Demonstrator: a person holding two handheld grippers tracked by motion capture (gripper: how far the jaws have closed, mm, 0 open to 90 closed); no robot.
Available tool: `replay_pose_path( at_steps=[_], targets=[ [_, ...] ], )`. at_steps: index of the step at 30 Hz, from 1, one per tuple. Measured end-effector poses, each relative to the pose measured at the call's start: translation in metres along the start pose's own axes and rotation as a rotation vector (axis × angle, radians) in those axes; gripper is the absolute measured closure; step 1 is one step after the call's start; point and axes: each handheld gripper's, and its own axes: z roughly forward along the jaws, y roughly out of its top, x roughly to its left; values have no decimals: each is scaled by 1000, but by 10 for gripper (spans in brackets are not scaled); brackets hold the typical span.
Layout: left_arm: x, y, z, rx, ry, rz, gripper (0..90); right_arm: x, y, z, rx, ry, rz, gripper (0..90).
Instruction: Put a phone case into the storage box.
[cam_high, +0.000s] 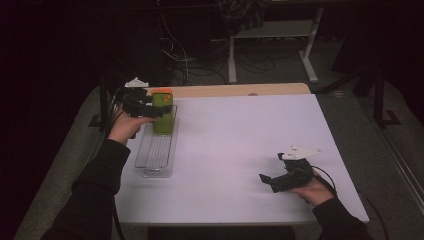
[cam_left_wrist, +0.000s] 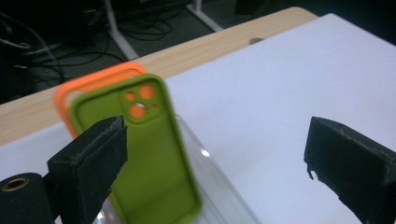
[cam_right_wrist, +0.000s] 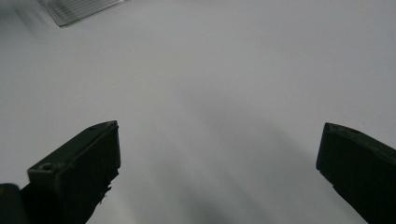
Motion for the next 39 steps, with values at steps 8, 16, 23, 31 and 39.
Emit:
replay_pose_path(
  at_steps=[8,16,23,31,39],
  targets=[
    [-21,-12,-12,-15,-77,27,62,1,2,0,2,2,-5,0],
    [-41,-23,-16,-2,-124,88,67,0,6,-1,-1,19,-11,0],
    [-55,-33,-18,7,-157,123,67,0,13,-5,-19,31,-28,0],
    [-71,-50,-20,38,-183,163,67,1,19,-10,-17,46,-34,0],
    [-86,-71,-26,39,-210,205,67,1,21,-11,-19,50,-42,0]
  ],
)
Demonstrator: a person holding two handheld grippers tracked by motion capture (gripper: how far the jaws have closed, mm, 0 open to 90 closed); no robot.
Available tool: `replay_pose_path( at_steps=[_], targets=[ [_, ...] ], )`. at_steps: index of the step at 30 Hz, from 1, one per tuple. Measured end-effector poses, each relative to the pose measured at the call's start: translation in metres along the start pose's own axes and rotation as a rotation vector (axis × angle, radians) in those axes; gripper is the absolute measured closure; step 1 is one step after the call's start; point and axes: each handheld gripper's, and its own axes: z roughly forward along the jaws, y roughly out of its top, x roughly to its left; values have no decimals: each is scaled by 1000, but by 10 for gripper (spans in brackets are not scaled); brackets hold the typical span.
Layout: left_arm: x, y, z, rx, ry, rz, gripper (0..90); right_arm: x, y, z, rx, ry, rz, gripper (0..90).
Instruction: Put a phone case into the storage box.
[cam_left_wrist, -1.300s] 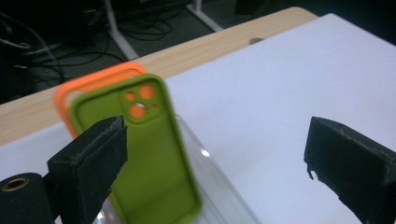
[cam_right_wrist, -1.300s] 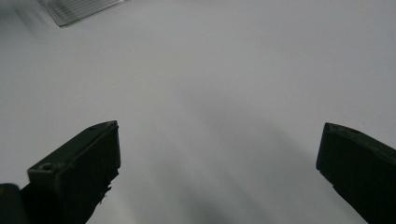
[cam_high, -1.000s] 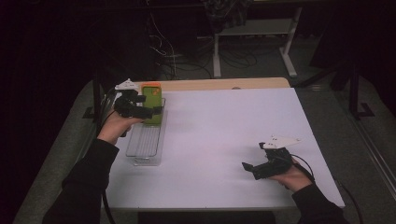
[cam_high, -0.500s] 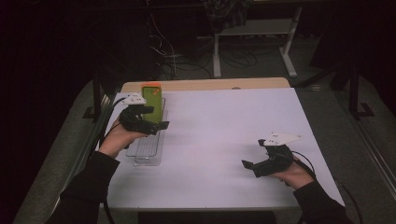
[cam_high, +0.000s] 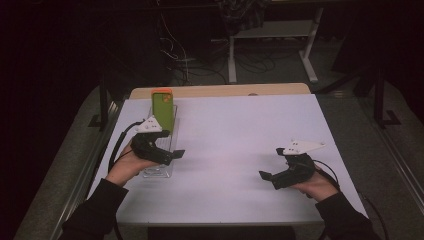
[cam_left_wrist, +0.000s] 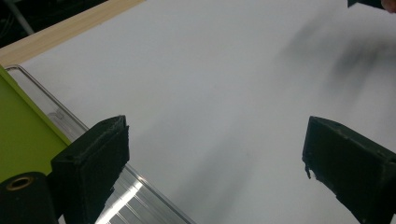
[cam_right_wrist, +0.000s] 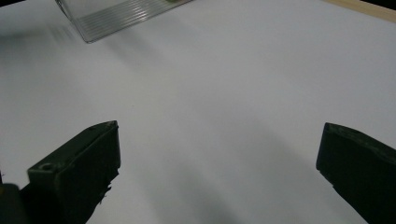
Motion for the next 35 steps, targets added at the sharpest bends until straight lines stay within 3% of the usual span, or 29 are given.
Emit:
replay_pose_path(
  at_steps=[6,17,18,35],
  targets=[
    [-8,-18,-2,-2,-12,11,67,1,0,-1,2,7,-1,0],
    [-13,-44,-6,-17,-30,-5,67,2,-1,-1,6,9,-10,0],
    [-12,-45,-6,-7,-30,8,67,2,-1,-1,5,7,-10,0],
    [-13,-50,-6,1,-35,-4,67,2,-3,-1,6,9,-7,0]
  ],
)
